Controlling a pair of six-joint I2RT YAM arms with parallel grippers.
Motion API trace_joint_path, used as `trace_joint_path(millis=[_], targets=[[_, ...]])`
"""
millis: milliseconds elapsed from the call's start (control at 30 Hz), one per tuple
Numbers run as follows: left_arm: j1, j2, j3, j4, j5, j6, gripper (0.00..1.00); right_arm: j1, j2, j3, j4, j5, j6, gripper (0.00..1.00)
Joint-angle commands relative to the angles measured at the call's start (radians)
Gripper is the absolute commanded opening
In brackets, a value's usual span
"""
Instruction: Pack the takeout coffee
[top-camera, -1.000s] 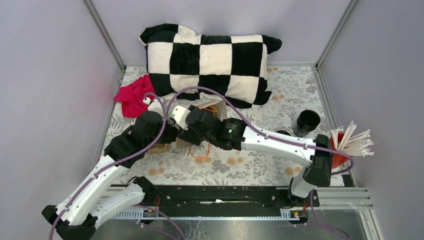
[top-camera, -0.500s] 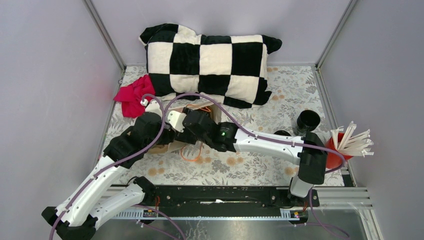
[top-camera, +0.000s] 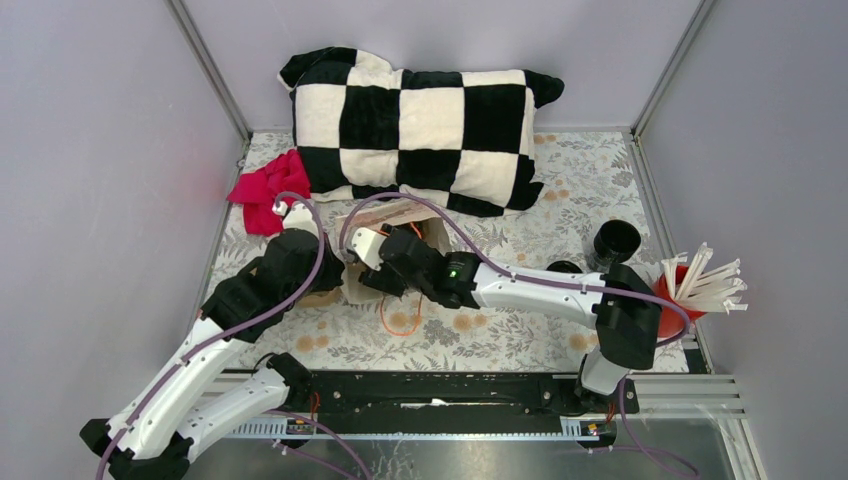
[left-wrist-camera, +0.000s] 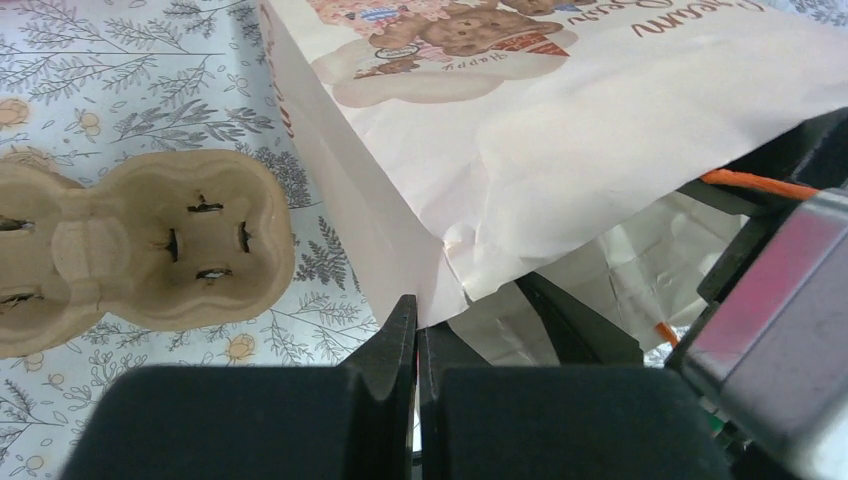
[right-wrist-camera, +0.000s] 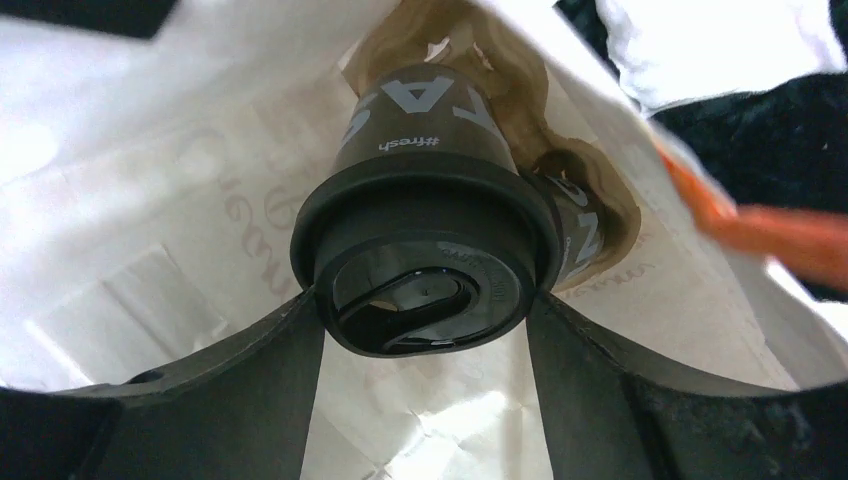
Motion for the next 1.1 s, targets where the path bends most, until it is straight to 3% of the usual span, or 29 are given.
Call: trace_joint_path(millis=[0, 200, 367, 700, 867, 1067], targets=[[-0.003, -0.008, 0.037, -0.006, -0.055, -0.016, 0.00, -0.032, -0.072, -0.026, 0.063, 0.010, 0.023, 0.14], [-0.003, 0.003, 0.045, -0.006, -0.034, -0.013, 0.00, -0.033, -0.003, 0.048, 0.083, -0.052, -0.002, 0.14], [-0.003, 0.005, 0.054, -0.006, -0.041, -0.009, 0.00, -0.033, 0.074, 0.121, 0.067, -0.014, 0.012, 0.14], [-0.003, 0.000, 0.045, 0.009, -0.042, -0.031, 0.00, -0.031, 0.133, 0.171, 0.021, -0.002, 0.143, 0.14], [-0.003, 0.001, 0.044, 0.011, -0.031, -0.026, 0.00, -0.037, 0.172, 0.197, -0.040, 0.134, 0.177, 0.06], [-0.003, 0.009, 0.049, 0.012, -0.019, -0.012, 0.00, -0.059, 0.117, 0.151, -0.088, 0.239, 0.198, 0.08]])
